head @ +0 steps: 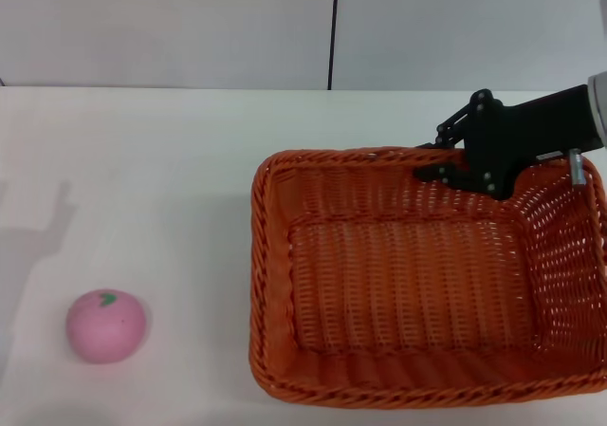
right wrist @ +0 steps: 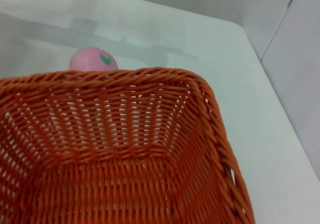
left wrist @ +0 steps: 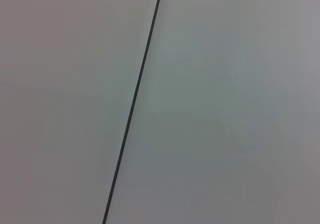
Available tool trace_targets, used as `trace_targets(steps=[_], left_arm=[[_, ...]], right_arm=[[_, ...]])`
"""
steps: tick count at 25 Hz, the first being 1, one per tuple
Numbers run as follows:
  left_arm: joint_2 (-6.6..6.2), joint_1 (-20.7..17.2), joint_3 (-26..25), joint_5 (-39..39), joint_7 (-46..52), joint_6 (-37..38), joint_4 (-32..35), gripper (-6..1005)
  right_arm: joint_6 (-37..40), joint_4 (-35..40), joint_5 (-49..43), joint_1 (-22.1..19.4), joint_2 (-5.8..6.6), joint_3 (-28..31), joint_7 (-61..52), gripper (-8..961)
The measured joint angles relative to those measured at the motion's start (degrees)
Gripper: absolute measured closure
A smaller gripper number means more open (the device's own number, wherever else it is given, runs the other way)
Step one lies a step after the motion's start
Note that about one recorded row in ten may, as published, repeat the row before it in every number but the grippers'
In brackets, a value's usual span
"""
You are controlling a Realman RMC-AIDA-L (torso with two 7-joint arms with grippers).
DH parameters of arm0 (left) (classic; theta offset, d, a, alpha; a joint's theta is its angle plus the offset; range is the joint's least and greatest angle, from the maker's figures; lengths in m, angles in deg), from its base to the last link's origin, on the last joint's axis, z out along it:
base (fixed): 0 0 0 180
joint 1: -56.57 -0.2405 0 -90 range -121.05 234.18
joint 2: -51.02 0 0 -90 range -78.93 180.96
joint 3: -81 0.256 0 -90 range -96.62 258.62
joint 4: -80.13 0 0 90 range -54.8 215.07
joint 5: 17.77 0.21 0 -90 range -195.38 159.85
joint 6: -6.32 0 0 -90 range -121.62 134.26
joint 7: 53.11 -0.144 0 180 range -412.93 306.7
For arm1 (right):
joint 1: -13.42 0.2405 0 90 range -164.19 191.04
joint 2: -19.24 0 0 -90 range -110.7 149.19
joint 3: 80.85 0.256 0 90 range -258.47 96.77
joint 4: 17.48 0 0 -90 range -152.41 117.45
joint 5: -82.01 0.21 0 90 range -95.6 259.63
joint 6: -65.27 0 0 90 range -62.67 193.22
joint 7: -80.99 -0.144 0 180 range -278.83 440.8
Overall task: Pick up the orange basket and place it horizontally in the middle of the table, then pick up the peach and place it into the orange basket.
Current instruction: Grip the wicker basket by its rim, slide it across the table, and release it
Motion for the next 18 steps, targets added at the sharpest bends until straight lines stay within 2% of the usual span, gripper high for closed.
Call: trace_targets(steps=[16, 17, 18], left_arm=[[0.00, -0.8, 0.6, 0.2, 0.1, 0.4, 0.0, 186], [-0.10, -0.8, 0.7, 0.2, 0.2, 0.3, 0.0, 186], [-0.11, -0.8, 0.7, 0.2, 0.2, 0.2, 0.0, 186]], right_arm=[[-3.5, -0.3, 3.6, -1.2, -0.86, -0.3, 0.5, 659], [-3.5, 0.1, 4.5, -1.6, -0.89, -0.1, 0.5, 451], [-3.5, 0.1, 4.5, -1.6, -0.89, -0.1, 0.5, 449]])
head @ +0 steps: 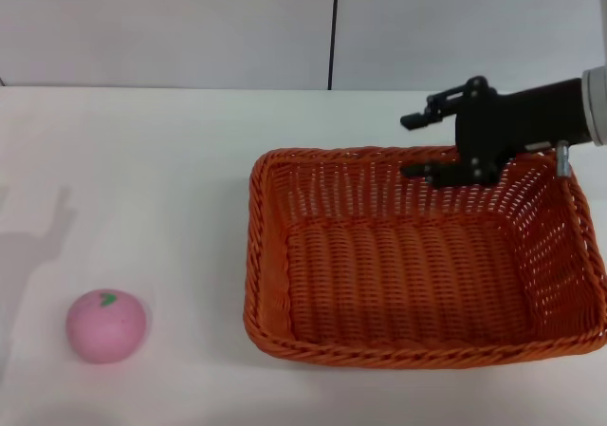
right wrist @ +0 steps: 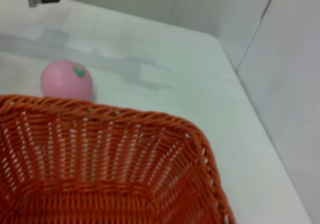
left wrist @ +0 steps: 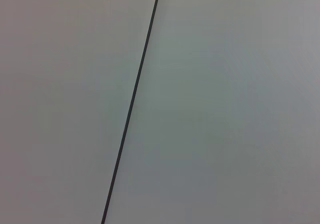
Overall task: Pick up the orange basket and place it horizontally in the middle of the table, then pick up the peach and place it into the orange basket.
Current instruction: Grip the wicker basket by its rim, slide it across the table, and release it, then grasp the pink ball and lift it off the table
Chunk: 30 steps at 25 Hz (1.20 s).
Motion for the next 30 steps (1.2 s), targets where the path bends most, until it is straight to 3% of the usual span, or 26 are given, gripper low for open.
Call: trace_targets(steps=[5, 6, 7, 12, 16, 18, 21, 30], left_arm=[[-0.77, 0.1, 2.9, 0.4, 3.5, -1.6, 2.4, 187], [-1.05, 0.4, 4.1, 0.6, 5.1, -2.9, 4.2, 187], [-1.34, 0.8, 5.2, 0.9, 6.7, -4.2, 6.4, 187], [-2.07, 2.7, 10.3, 1.8, 17.3, -11.9, 20.7, 187], [-3.15, 3.6, 20.9, 1.8, 28.0, -15.5, 32.9, 187], [-3.25, 3.9, 25.4, 1.8, 31.0, -15.5, 36.7, 186], [-2.72, 4.0, 31.8, 1.8, 32.4, -15.8, 40.9, 186], [-1.32, 4.2, 43.2, 1.8, 33.9, -13.3, 43.5, 202]], right_arm=[[0.9, 3.1, 7.5, -3.5, -0.83, 4.8, 0.0, 436], [1.3, 4.1, 11.2, -5.3, -1.68, 8.3, 0.5, 434], [1.3, 4.1, 11.2, -5.3, -1.68, 8.3, 0.5, 432], [1.5, 3.9, 24.6, -11.7, -4.14, 15.2, 3.9, 422], [2.0, 0.5, 34.9, -16.8, -4.27, 15.5, 4.6, 422], [2.3, -2.1, 41.3, -20.2, -4.30, 15.5, 5.0, 422], [2.8, -4.4, 45.1, -21.9, -4.35, 15.5, 5.4, 422], [6.6, -10.7, 51.3, -24.5, -4.38, 15.7, 6.2, 423]])
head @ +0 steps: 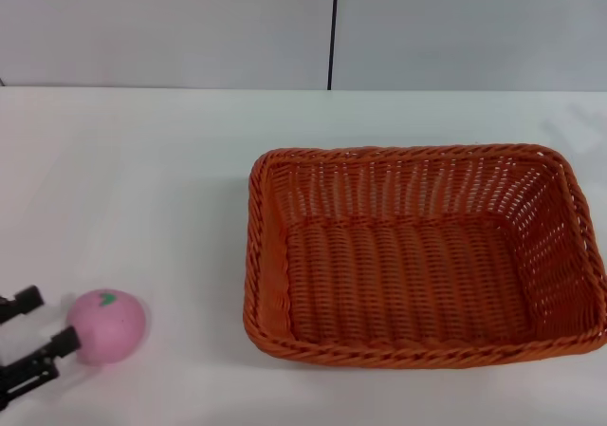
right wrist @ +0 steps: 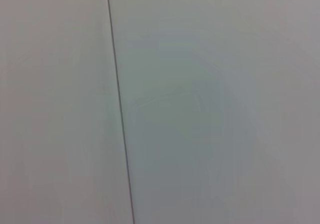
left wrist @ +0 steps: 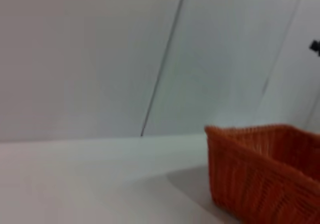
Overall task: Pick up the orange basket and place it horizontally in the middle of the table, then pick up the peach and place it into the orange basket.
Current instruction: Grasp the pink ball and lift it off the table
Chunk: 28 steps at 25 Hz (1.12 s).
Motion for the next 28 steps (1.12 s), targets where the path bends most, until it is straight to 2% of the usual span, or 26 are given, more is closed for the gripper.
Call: trace_targets(steps=[3, 11, 18, 23, 26, 28], left_arm=[[0.46, 0.5, 0.8, 0.0, -0.5, 1.7, -0.5, 219], [0.71, 1.1, 1.6, 0.0, -2.8, 6.8, -3.1, 270], [0.82, 1.4, 4.2, 0.0, -2.9, 10.5, -4.0, 315], [0.82, 1.6, 4.4, 0.0, -3.1, 10.9, -4.2, 561], [0.82, 1.6, 4.4, 0.0, -3.2, 11.3, -4.2, 769], [0.81, 1.7, 4.4, 0.0, -3.2, 11.3, -4.2, 789]], right_arm=[[0.5, -1.9, 0.4, 0.4, -0.02, 0.5, 0.0, 423], [2.2, -3.2, 1.5, 0.6, -0.06, 1.1, 0.0, 423], [3.4, -8.7, 4.7, 0.3, -0.06, 2.2, 2.7, 423], [3.9, -9.1, 4.8, -0.3, -0.06, 2.8, 2.9, 422], [3.9, -9.5, 4.8, -0.5, -0.05, 2.9, 2.9, 422], [3.9, -10.0, 4.8, -0.5, -0.01, 3.2, 2.9, 422]])
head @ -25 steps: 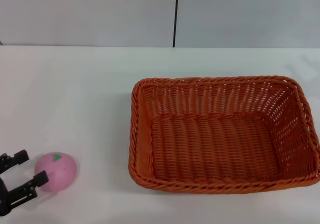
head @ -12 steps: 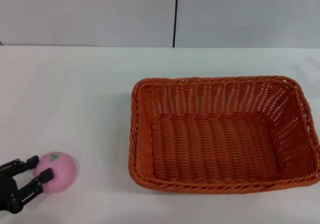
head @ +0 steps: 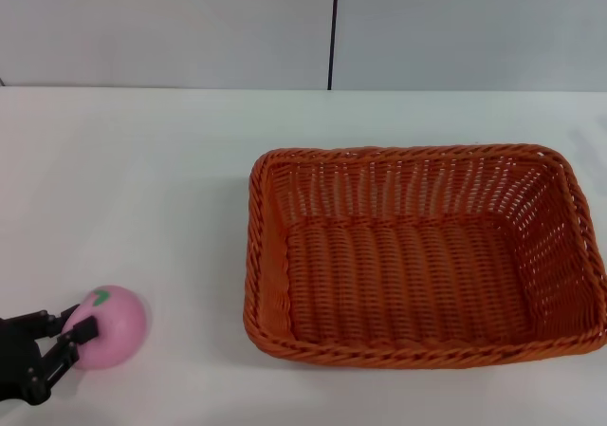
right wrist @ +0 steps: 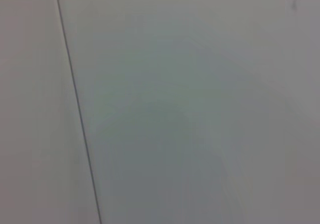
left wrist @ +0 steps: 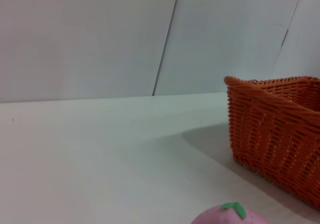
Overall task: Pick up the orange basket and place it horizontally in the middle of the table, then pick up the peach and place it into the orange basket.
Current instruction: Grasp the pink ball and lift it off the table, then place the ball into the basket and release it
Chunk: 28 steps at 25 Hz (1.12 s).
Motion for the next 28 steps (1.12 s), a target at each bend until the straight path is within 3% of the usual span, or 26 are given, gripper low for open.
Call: trace_targets(steps=[14, 16, 21, 28], left_arm=[[-0.11, 1.8, -0.5, -3.7, 1.1, -4.6, -0.5, 862], [0.01, 3.9, -0.5, -10.6, 1.6, -11.4, -0.8, 877], [0.12, 7.9, -0.5, -13.8, 1.5, -16.6, -4.4, 920], [0.51, 15.2, 3.2, -13.4, -2.2, -15.0, -14.5, 950]], right_arm=[[0.0, -0.8, 0.0, -0.1, 0.10, 0.6, 0.9, 422], [0.0, -1.4, 0.0, 0.0, 0.05, 0.8, 1.3, 422], [0.0, -3.3, 0.0, -0.3, 0.04, 2.3, 1.5, 423], [0.4, -4.8, 0.0, -1.4, -0.01, 4.4, 1.8, 423]])
